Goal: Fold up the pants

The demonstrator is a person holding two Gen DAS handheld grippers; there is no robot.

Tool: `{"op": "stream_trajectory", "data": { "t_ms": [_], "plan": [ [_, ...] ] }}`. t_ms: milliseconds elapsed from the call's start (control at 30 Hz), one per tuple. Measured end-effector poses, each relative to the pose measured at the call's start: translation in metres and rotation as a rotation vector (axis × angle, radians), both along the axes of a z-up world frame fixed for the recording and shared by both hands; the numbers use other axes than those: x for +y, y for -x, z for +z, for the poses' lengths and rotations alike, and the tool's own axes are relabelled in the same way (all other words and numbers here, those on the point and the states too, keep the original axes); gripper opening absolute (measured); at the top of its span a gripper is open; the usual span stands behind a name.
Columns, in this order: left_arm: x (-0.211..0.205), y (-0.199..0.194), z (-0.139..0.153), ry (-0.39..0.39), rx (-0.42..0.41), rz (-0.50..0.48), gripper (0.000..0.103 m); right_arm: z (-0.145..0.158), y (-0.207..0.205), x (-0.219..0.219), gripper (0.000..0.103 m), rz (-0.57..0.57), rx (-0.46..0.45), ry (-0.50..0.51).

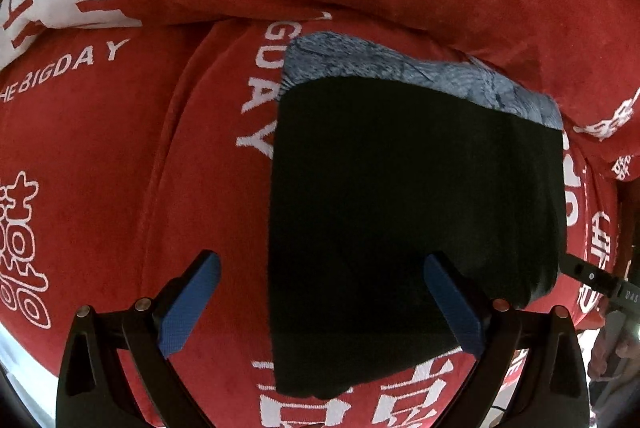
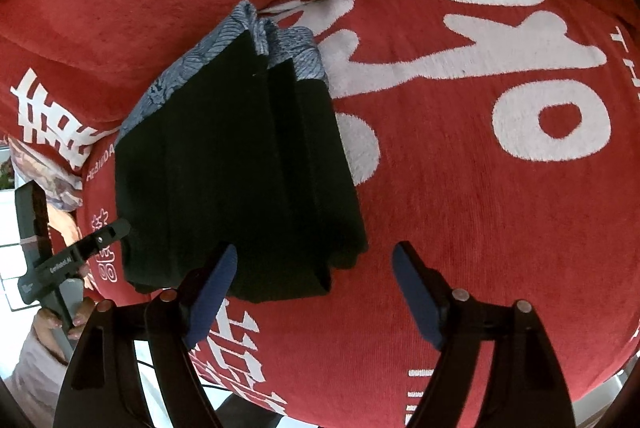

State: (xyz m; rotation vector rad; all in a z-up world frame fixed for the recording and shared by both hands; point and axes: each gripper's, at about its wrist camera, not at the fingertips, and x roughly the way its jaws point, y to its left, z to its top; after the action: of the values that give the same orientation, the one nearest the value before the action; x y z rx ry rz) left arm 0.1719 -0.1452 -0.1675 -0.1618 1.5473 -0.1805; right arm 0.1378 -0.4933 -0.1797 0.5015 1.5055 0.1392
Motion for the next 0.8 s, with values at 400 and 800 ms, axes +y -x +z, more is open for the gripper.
{"op": "stream_trajectory", "data": {
  "t_ms": [400,800],
  "plan": [
    [-0.002,-0.015,-0.018,0.017,0.029,0.015,0.102,-0.006,-0.017,-0.003,0.083,0.019,0.006,-0.021],
    [-0.007,-0.019,-0.023,0.034,0.039,0.013,0.102,-0.010,-0.026,-0.001,0.083,0.034,0.006,-0.047]
  ]
}}
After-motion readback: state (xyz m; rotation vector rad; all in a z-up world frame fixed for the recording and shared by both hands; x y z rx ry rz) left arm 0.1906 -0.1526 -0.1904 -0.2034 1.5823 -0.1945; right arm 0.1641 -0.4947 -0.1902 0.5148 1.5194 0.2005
